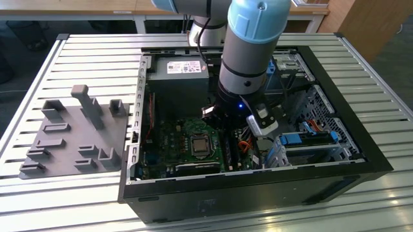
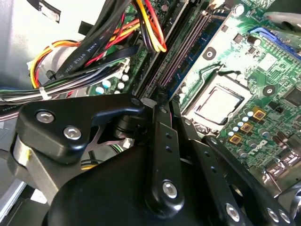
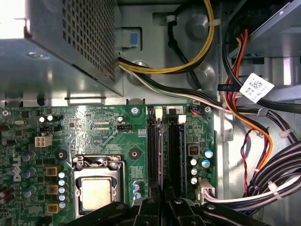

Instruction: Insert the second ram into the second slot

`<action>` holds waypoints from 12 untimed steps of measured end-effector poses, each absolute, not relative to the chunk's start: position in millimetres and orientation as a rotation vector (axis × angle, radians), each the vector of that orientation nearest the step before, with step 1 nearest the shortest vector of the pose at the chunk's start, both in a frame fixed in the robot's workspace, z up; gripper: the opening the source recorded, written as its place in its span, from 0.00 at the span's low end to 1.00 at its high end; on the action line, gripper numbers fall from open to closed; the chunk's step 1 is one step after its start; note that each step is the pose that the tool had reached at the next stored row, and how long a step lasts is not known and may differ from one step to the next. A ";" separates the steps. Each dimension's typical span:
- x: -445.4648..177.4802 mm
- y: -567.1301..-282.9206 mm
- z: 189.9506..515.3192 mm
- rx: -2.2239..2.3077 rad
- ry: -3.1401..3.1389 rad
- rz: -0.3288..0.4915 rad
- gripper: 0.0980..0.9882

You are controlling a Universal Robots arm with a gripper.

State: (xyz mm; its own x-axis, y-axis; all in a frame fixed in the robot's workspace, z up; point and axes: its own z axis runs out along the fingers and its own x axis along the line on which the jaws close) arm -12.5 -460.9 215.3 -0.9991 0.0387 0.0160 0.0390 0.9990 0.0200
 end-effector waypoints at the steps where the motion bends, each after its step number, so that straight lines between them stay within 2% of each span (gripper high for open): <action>1: -12.5 -460.8 215.4 -0.060 -3.125 -0.032 0.05; 12: -11.6 -459.6 214.2 -0.037 -3.122 -0.031 0.05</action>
State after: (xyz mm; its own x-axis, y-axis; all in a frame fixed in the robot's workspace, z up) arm -11.6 -459.6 214.2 -0.9995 0.0237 0.0192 0.0241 0.9995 0.0199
